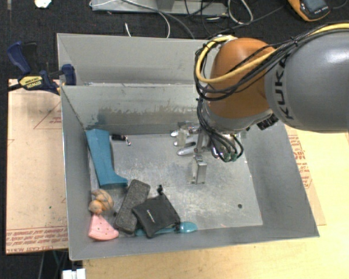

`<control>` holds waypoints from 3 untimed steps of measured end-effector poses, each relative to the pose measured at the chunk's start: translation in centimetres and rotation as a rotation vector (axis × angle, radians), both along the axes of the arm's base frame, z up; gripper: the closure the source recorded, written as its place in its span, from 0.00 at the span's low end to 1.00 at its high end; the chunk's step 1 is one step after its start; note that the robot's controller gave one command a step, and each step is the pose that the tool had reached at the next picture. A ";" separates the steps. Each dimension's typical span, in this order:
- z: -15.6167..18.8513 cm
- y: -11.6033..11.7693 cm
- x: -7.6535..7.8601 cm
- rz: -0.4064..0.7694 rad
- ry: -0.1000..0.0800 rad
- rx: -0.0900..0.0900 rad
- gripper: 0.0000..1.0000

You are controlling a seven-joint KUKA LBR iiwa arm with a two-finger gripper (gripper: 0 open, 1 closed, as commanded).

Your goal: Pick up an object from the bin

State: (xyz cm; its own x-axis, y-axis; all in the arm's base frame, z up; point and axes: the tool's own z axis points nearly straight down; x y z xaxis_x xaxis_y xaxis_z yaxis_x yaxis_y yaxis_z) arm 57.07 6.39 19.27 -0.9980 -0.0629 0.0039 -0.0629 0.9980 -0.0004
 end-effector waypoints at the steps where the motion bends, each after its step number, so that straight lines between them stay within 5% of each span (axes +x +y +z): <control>1: 4.6 -1.3 1.6 -0.250 -0.004 0.003 0.00; 2: 7.7 0.8 -1.2 -0.342 -0.001 0.000 0.00; 3: 4.8 -1.4 0.7 -0.035 -0.009 0.001 0.00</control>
Offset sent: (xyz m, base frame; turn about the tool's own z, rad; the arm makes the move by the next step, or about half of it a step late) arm -0.0691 0.0490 0.1240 -0.1665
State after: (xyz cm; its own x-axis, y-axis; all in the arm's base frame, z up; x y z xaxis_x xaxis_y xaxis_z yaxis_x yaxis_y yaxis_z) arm 57.76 4.95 24.11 -0.9996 -0.0278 -0.0053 -0.0278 0.9996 0.0004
